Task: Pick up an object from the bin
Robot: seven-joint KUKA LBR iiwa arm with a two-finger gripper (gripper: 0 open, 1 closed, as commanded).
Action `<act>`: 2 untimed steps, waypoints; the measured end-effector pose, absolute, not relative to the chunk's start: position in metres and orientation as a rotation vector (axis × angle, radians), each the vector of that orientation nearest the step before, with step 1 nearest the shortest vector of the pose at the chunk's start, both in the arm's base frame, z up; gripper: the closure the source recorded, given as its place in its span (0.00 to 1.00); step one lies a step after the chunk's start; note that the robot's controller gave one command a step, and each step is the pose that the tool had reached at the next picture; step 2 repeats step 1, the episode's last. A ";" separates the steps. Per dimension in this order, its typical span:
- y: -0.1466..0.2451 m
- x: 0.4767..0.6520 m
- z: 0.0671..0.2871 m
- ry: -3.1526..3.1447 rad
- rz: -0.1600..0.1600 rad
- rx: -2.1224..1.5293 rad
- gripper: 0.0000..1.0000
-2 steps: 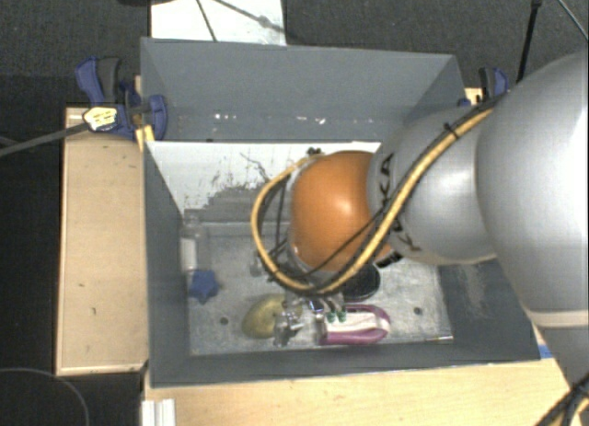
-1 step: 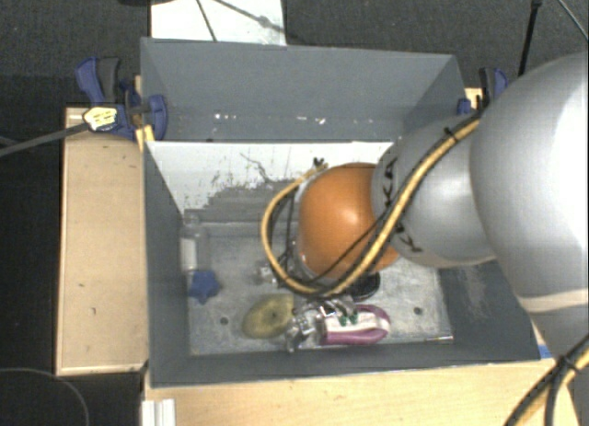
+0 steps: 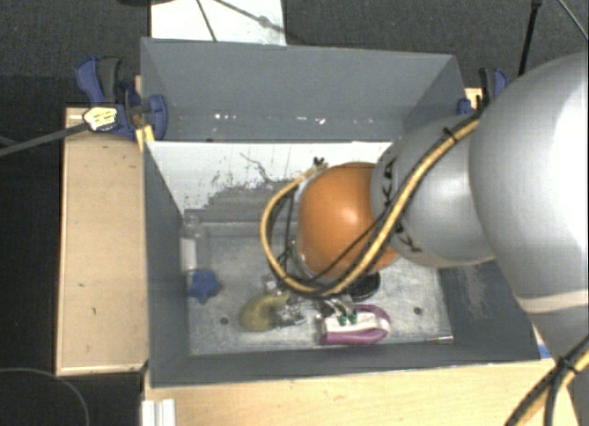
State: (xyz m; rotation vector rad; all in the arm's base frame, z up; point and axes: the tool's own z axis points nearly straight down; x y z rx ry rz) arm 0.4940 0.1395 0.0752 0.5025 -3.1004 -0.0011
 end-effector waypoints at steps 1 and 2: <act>0.145 0.502 0.293 -3.055 -0.001 0.784 1.00; 0.145 0.502 0.293 -3.055 -0.001 0.784 1.00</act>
Offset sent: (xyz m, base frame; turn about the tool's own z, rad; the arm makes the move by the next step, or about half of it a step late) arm 0.0060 0.0051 0.2131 -0.1818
